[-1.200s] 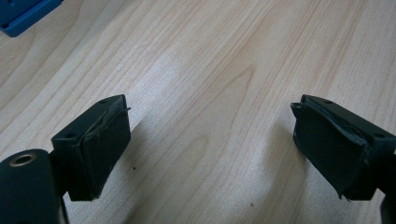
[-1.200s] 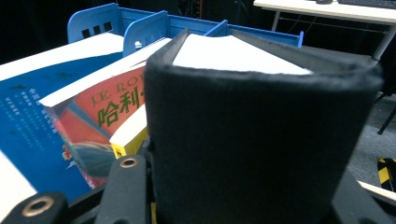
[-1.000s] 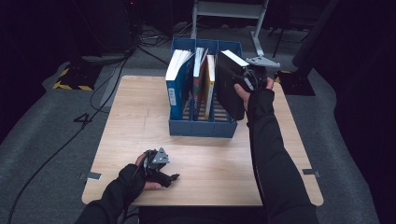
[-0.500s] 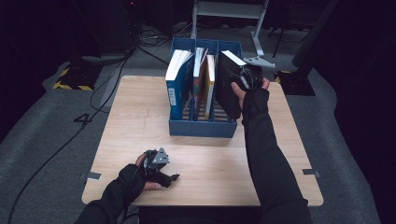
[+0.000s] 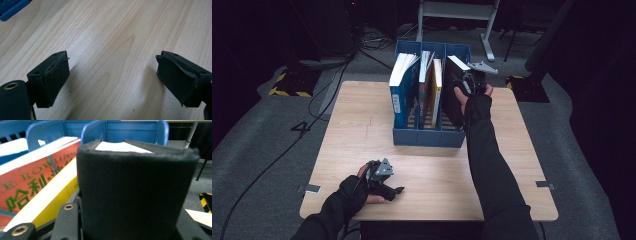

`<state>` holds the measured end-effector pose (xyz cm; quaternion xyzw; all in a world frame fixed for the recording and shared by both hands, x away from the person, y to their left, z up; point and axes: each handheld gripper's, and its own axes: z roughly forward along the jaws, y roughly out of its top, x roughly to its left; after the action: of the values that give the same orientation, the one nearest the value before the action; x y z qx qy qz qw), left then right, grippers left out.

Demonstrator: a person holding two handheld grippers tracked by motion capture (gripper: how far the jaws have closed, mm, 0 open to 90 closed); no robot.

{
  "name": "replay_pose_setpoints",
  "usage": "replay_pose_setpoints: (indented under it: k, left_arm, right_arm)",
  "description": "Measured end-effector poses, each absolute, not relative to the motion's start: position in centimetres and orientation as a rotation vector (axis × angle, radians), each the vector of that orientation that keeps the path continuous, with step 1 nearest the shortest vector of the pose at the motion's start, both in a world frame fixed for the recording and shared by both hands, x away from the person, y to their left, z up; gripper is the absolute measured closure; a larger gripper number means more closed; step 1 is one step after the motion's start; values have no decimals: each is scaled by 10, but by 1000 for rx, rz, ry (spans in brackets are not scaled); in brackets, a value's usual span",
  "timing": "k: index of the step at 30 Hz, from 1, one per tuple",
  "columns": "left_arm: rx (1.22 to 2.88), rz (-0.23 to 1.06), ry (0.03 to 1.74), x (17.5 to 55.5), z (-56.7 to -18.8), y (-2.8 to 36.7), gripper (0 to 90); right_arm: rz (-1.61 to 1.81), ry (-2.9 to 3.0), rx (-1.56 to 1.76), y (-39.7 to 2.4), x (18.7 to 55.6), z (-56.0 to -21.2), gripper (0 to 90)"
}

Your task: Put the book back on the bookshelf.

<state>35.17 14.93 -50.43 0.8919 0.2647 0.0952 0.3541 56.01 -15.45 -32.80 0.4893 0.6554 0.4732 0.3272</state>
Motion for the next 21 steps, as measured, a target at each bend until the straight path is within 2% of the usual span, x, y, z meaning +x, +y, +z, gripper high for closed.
replay_pose_setpoints:
  k: [13,21]
  left_arm:
    - [2308,246,679,352,-504,149,113]
    - [2310,244,674,352,-504,149,113]
  right_arm:
    - [1250,1704,1327,-154,571,-363,528]
    - [1261,1716,1306,-157,567,-368,524]
